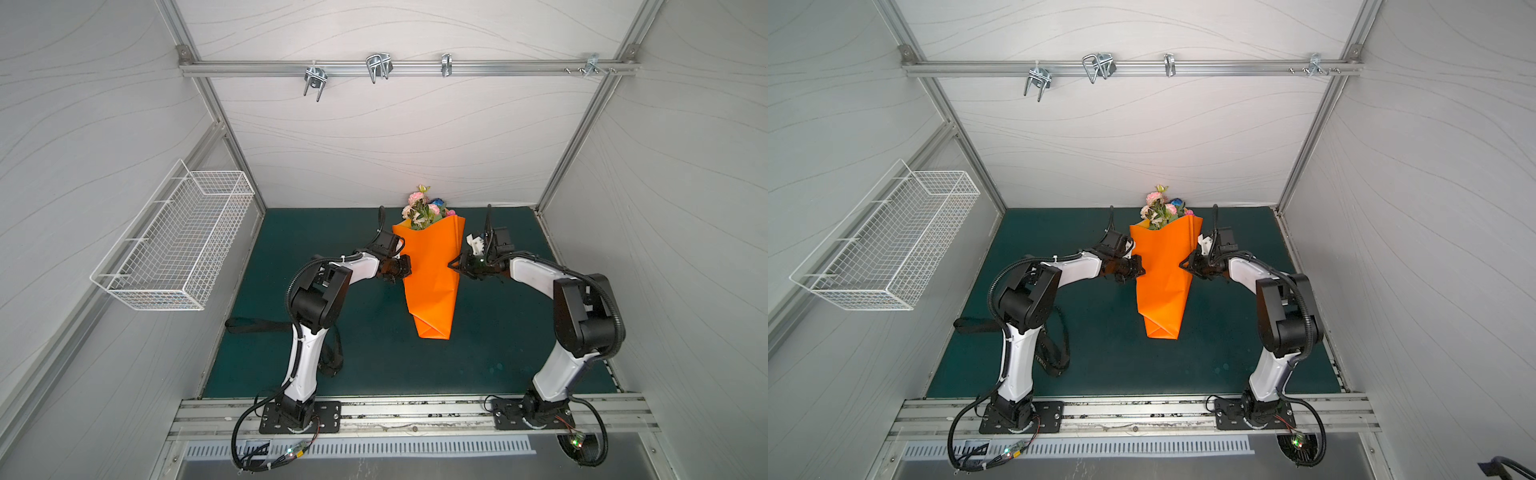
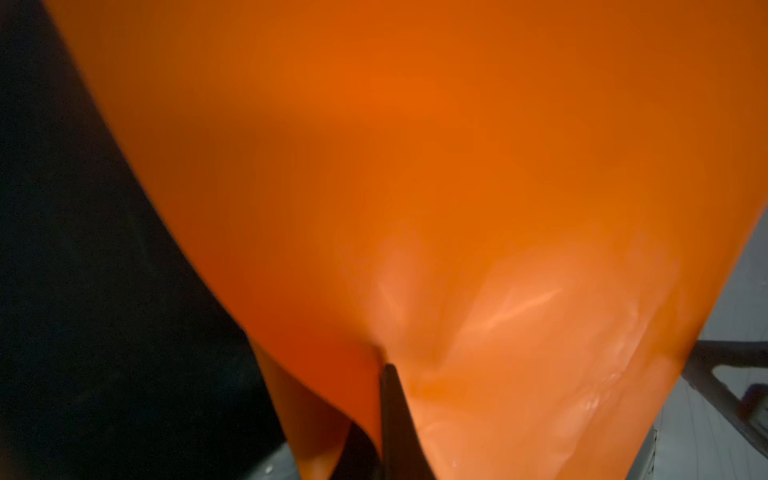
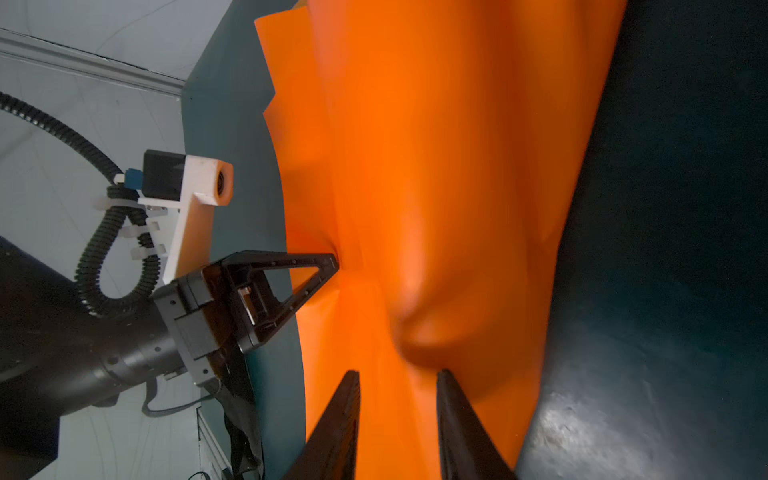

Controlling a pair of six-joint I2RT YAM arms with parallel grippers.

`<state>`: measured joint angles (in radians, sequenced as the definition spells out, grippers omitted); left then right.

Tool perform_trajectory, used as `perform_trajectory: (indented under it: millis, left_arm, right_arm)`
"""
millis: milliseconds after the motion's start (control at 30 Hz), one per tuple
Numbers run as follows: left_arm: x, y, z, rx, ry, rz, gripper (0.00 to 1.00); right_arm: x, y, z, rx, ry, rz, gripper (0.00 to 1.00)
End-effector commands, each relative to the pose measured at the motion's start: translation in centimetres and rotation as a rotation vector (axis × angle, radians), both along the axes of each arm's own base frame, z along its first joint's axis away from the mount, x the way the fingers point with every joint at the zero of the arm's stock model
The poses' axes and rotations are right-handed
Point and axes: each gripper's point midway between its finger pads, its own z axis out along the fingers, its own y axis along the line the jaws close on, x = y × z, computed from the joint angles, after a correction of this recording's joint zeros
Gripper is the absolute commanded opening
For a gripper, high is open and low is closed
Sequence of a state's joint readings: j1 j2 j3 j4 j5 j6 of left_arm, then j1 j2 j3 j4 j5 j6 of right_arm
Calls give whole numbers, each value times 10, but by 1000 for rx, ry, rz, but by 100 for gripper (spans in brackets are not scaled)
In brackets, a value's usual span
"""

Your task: Tie the bouquet of fake flowers

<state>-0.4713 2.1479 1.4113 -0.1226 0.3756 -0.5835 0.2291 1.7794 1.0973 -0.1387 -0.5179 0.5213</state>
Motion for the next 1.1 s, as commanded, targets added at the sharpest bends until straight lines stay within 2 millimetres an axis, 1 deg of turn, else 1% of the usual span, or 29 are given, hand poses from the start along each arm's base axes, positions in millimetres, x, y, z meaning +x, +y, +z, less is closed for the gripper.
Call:
perform_trajectory:
  millis: [0,133,267,433,500,533,633,733,833,933,1067]
  left_arm:
    - [7,3,5,12,-36,5,0]
    - [6,4,4,13,-32,8,0]
    - [5,3,3,12,-28,4,0]
    - [4,4,1,19,-22,4,0]
    - [2,4,-1,20,-19,1,0]
    - [2,4,0,19,-20,-1,0]
    - [2,3,1,16,-22,-8,0]
    - [2,2,4,8,-26,-11,0]
    - [3,0,9,-5,-36,-18,0]
    - [3,0,12,-8,-40,-17,0]
    - [5,-1,14,-10,-43,-15,0]
  right_arm:
    - [9,9,-2,49,2,13,33]
    - [20,8,-16,29,11,1,33]
    - [33,0,-30,4,19,-27,33]
    - [60,-19,-30,1,-19,-82,35]
    - [72,-30,-25,11,-38,-110,35]
    - [78,-35,-18,29,-56,-123,35]
    - [90,-50,8,72,-114,-160,36]
    - [95,-61,31,77,-177,-179,38]
    - [94,-63,43,72,-204,-178,38]
    - [88,-60,44,84,-191,-175,38]
    - [78,-42,39,118,-179,-137,38]
